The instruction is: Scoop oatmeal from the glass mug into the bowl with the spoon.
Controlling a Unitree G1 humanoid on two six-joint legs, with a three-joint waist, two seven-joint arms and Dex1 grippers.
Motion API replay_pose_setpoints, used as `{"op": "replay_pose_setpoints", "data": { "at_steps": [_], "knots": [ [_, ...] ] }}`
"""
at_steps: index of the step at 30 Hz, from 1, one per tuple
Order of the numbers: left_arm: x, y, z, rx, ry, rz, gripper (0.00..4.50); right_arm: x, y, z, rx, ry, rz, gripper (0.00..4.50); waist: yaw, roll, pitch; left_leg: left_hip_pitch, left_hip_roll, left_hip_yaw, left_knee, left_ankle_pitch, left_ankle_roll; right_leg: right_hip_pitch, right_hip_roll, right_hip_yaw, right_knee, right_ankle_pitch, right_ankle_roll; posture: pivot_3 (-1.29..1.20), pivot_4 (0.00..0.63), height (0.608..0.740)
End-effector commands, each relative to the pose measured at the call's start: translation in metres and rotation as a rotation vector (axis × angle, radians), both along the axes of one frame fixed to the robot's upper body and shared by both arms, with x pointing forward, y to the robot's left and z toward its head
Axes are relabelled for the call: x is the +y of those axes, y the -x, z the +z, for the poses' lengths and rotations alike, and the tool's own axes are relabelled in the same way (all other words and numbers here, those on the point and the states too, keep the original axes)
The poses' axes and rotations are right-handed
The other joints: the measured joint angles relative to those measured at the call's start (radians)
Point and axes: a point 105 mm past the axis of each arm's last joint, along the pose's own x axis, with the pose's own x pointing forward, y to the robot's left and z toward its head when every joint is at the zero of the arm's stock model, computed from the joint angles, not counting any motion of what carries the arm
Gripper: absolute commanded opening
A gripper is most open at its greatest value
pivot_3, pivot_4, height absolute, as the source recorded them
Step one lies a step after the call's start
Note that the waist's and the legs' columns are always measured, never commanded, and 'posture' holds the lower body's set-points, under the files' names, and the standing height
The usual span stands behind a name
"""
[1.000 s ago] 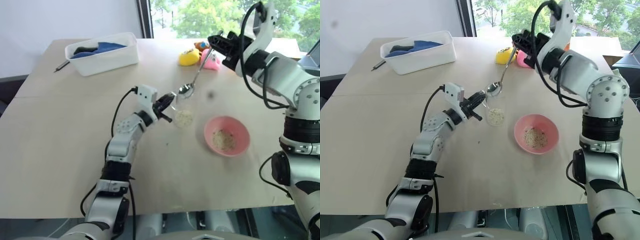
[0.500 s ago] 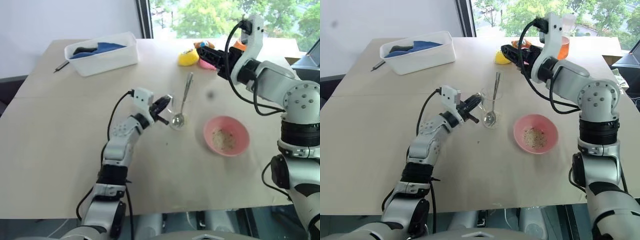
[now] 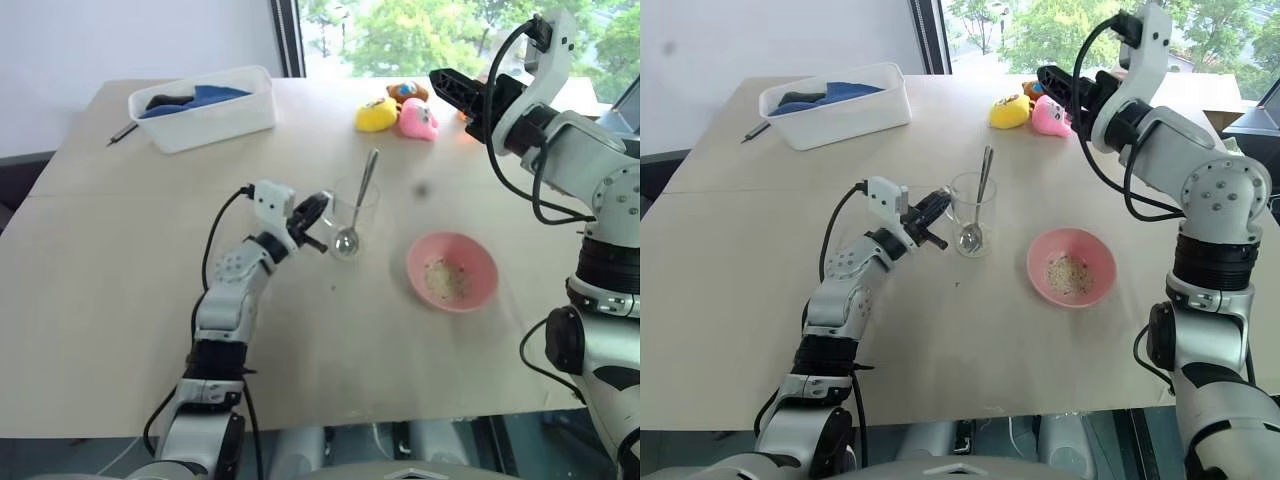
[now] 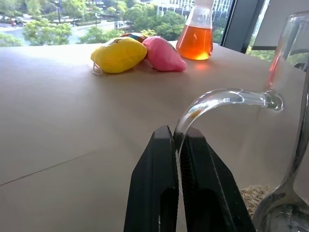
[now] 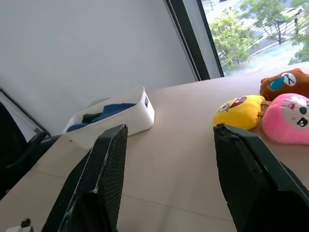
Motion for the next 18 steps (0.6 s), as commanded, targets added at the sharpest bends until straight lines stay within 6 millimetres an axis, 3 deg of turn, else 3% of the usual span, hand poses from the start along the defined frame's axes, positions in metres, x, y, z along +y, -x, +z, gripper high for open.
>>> {"op": "replay_pose_setpoints", "data": {
  "at_steps": [1,16,17,18],
  "knots": [
    [0.000,0.002,0.016,-0.083,0.001,0.002,0.00,-0.006,0.006,0.019,-0.082,-0.023,-0.022,2.84,0.000,0.000,0.000,0.000,0.000,0.000,0.000,0.000,0.000,0.000,0.000,0.000,0.000,0.000,0.000,0.00,0.150,0.740],
    [0.004,0.006,-0.001,-0.054,0.000,-0.010,0.00,-0.005,0.005,0.016,-0.081,-0.032,-0.021,2.84,0.000,0.000,0.000,0.001,0.000,0.001,0.000,0.000,0.000,0.000,0.000,0.000,0.000,0.000,0.000,0.00,0.150,0.740],
    [0.005,0.006,-0.001,-0.055,0.000,-0.012,0.34,-0.005,0.005,0.016,-0.081,-0.033,-0.019,2.87,-0.001,0.000,0.000,0.001,0.000,0.001,0.000,0.000,0.000,0.000,0.000,0.000,0.000,0.000,0.000,0.00,0.150,0.740],
    [0.006,0.007,-0.001,-0.058,-0.004,-0.008,0.34,-0.005,0.005,0.016,-0.081,-0.034,-0.018,2.87,-0.001,0.000,0.000,0.001,0.000,0.001,0.000,0.000,0.000,0.000,0.000,0.001,0.000,0.000,0.000,0.00,0.150,0.740]
  ]
}}
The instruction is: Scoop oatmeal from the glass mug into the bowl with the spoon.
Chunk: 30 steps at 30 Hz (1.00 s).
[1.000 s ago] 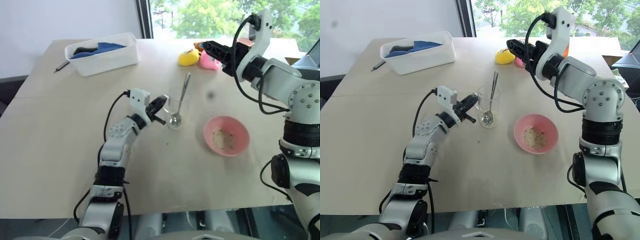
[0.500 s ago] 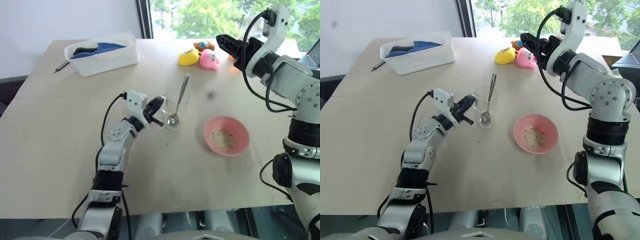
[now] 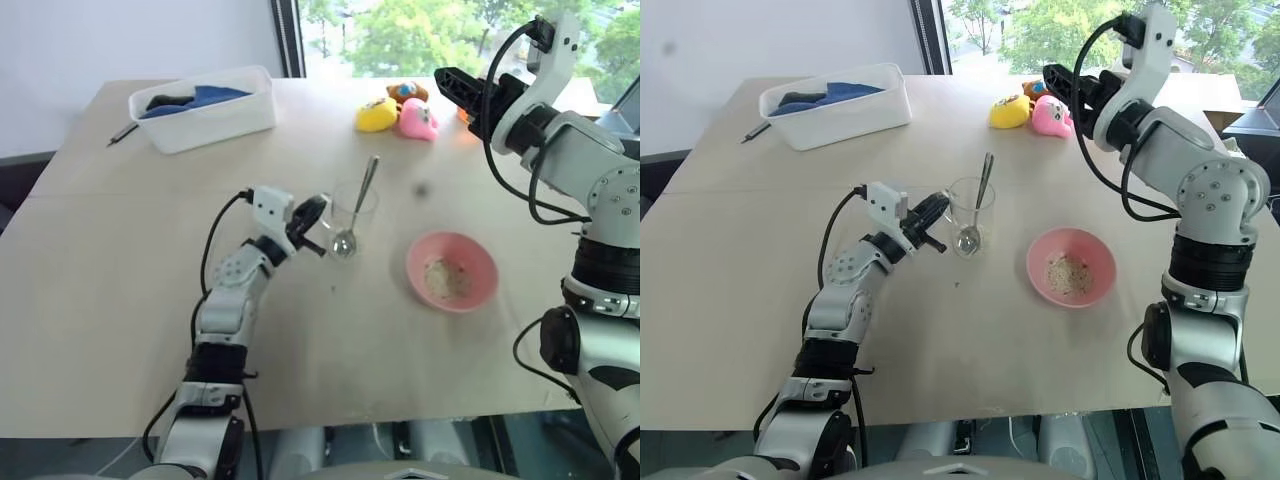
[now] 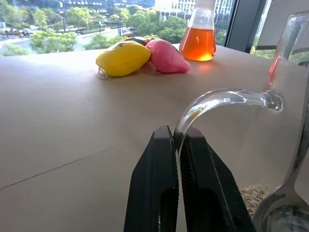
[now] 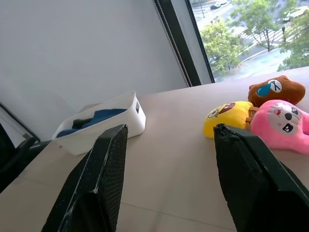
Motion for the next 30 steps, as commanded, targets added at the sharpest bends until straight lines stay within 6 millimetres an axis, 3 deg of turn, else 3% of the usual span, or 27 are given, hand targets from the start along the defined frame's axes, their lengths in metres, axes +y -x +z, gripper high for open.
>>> {"op": "replay_pose_setpoints", "data": {
  "at_steps": [1,2,12,17,24,30],
  "knots": [
    [0.004,0.004,0.005,-0.036,0.006,-0.005,0.81,-0.003,0.007,0.016,-0.068,-0.025,0.004,2.88,0.000,0.000,0.000,0.000,0.000,0.000,0.000,0.000,0.000,0.000,0.000,0.000,0.000,0.000,0.000,0.00,0.150,0.740],
    [0.004,0.004,0.004,-0.038,-0.003,-0.003,1.04,-0.003,0.007,0.016,-0.068,-0.026,0.004,2.88,0.000,0.000,0.000,0.000,0.000,0.000,0.000,0.000,0.000,0.000,0.000,0.000,0.000,0.000,0.000,0.00,0.150,0.740],
    [0.005,0.008,0.001,-0.043,-0.026,-0.005,1.04,-0.002,0.008,0.012,-0.060,-0.027,0.021,2.88,-0.001,0.000,0.000,0.001,0.000,0.001,0.000,0.000,0.000,0.000,0.000,0.001,0.000,0.000,0.000,0.00,0.150,0.740],
    [0.011,0.019,0.005,-0.057,-0.041,-0.012,1.04,-0.007,0.018,0.002,-0.048,0.003,0.063,2.88,-0.001,0.000,0.000,0.001,0.000,0.001,-0.001,0.000,0.000,0.000,0.000,0.002,0.000,0.000,0.000,0.00,0.150,0.740],
    [0.031,0.051,0.010,-0.023,-0.036,-0.063,1.04,-0.054,0.025,-0.037,0.006,0.040,-0.020,2.88,0.003,0.000,0.000,0.001,0.001,0.001,-0.001,0.000,0.000,0.001,0.000,0.002,0.000,0.000,0.000,0.00,0.150,0.740],
    [0.034,0.096,0.012,0.027,-0.039,-0.155,1.04,-0.089,0.052,-0.071,-0.034,0.033,0.024,2.88,0.005,0.000,0.000,0.002,0.001,-0.003,-0.001,0.000,0.000,0.001,0.000,0.004,-0.001,0.000,0.000,0.00,0.150,0.740]
  ]
}}
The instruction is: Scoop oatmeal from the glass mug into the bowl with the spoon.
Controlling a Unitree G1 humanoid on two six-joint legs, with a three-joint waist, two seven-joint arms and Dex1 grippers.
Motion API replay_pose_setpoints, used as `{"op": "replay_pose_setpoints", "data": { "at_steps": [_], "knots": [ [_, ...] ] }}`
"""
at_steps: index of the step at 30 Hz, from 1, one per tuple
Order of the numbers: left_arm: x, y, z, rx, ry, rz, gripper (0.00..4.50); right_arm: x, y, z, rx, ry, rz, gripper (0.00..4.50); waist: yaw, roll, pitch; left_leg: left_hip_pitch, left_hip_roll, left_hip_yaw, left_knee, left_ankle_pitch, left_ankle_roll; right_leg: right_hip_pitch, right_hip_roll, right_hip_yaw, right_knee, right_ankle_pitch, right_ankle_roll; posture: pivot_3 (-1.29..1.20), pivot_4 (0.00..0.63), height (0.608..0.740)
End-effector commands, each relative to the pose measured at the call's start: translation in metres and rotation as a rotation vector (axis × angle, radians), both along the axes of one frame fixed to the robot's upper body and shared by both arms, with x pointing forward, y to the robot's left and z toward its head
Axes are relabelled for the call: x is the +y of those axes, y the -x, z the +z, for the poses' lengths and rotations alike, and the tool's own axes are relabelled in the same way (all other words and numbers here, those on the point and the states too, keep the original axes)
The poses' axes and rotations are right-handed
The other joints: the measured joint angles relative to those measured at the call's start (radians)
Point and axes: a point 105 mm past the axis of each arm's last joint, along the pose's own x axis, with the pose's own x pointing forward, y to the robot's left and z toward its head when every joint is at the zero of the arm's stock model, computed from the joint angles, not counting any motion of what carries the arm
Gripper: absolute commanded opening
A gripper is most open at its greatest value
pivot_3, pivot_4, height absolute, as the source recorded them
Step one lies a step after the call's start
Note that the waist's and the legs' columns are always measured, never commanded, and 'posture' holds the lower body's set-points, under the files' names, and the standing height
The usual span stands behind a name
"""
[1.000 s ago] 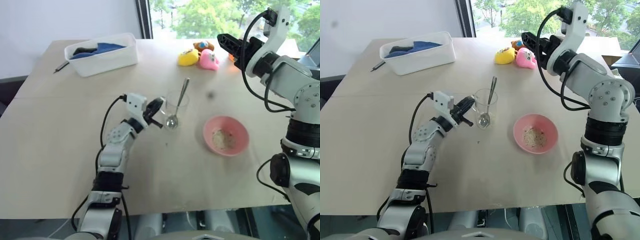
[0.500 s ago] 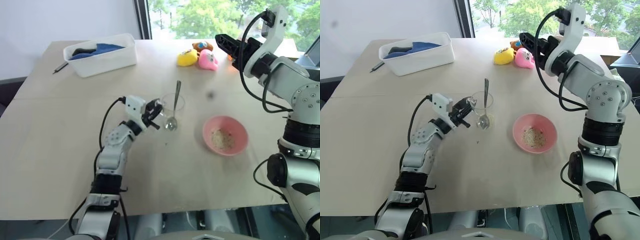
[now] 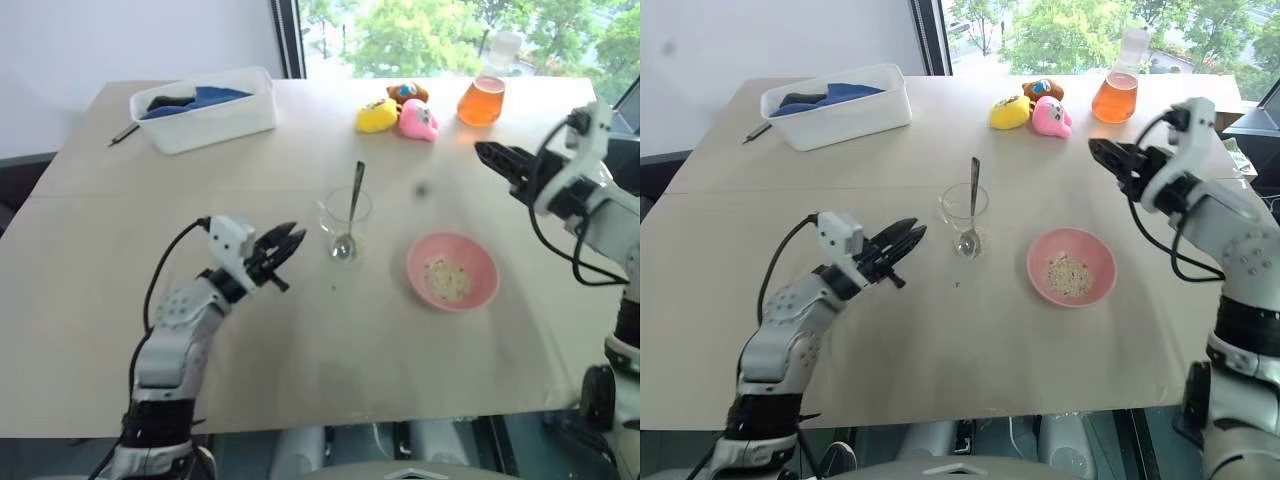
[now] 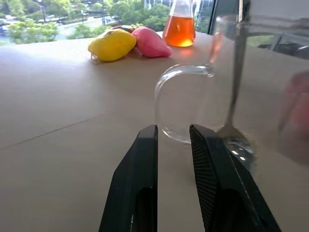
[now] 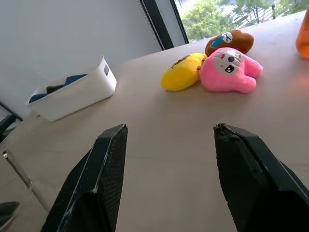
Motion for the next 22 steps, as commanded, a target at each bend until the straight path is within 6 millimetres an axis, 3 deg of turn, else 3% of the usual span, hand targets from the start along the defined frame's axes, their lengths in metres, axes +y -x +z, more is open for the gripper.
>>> {"op": "replay_pose_setpoints", "data": {
  "at_steps": [1,6,10,13,17,22],
  "knots": [
    [0.001,0.028,0.007,0.001,-0.024,-0.065,1.04,-0.017,0.023,0.000,-0.118,0.040,0.032,2.88,0.000,0.000,0.000,0.001,0.000,0.000,0.000,0.000,0.000,0.000,0.000,0.001,0.000,0.000,0.000,0.00,0.150,0.740],
    [0.032,0.045,-0.016,0.117,-0.043,0.042,1.04,-0.047,0.053,-0.045,-0.135,0.183,0.020,2.88,0.003,0.000,0.000,0.003,0.000,0.000,0.000,0.000,0.001,0.002,0.001,0.002,0.001,0.000,0.000,0.00,0.150,0.740],
    [0.041,0.077,-0.055,0.258,-0.137,0.050,1.04,-0.072,0.085,-0.095,-0.066,0.347,0.080,2.88,0.000,0.001,-0.001,0.006,0.000,0.001,0.000,-0.002,0.003,0.004,0.001,0.003,-0.001,0.000,0.000,0.00,0.150,0.740],
    [0.044,0.087,-0.063,0.283,-0.157,0.079,1.04,-0.075,0.105,-0.121,-0.039,0.445,0.173,2.88,0.001,0.000,-0.001,0.008,0.000,0.003,0.000,-0.002,0.003,0.005,0.001,0.005,0.000,0.000,0.000,0.00,0.150,0.740],
    [0.040,0.097,-0.067,0.302,-0.138,0.093,1.04,-0.078,0.119,-0.140,-0.013,0.495,0.246,2.88,0.000,0.000,0.000,0.022,0.000,0.003,0.000,-0.005,0.008,0.018,0.001,0.005,-0.001,-0.001,0.000,0.00,0.150,0.740],
    [0.037,0.101,-0.069,0.291,-0.171,0.117,1.04,-0.075,0.118,-0.144,-0.038,0.506,0.277,2.88,-0.001,0.001,-0.001,0.023,0.001,0.003,0.000,-0.005,0.008,0.018,0.002,0.008,-0.001,-0.001,-0.001,0.00,0.150,0.740]
  ]
}}
